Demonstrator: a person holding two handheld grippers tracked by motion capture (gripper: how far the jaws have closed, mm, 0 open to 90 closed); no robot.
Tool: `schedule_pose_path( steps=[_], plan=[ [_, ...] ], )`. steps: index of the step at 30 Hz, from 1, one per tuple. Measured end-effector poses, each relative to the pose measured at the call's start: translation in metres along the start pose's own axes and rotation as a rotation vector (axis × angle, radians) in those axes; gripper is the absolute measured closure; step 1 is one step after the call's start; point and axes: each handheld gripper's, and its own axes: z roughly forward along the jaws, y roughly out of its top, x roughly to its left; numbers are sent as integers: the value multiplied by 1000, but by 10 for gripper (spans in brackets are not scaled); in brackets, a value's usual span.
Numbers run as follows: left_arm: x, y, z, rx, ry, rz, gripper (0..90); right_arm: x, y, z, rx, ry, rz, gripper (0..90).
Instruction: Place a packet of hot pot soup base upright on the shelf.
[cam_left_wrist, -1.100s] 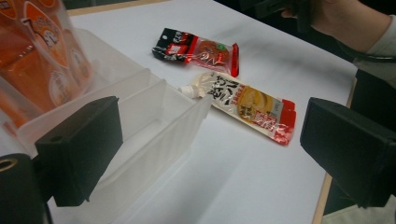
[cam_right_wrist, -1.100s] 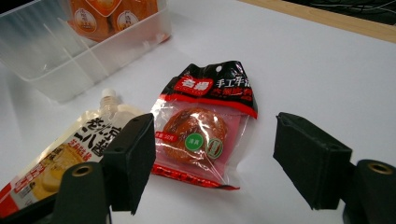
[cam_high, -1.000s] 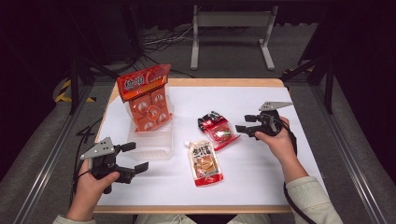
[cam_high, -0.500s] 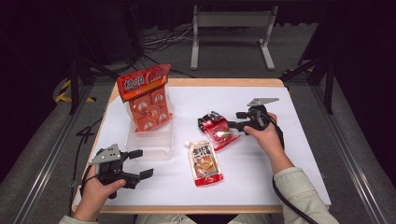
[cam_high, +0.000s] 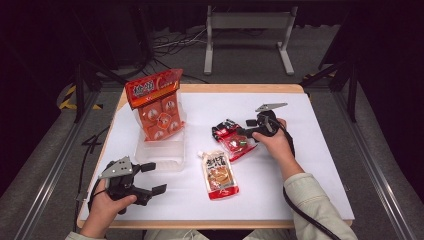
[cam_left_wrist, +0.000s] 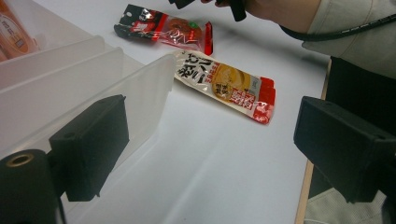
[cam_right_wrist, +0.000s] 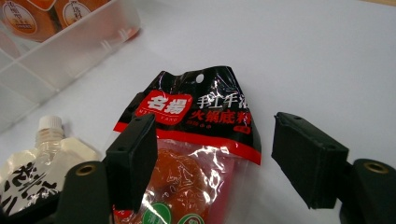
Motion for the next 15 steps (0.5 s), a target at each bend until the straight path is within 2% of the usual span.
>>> schedule_pose_path(
  steps=[11,15],
  plan=[
    [-3,-2,3,7,-8,-6,111,-6,1,14,28,1,43,319],
    [-3,-2,4,8,-9,7,112,-8,0,20,43,-7,54,320]
  ],
)
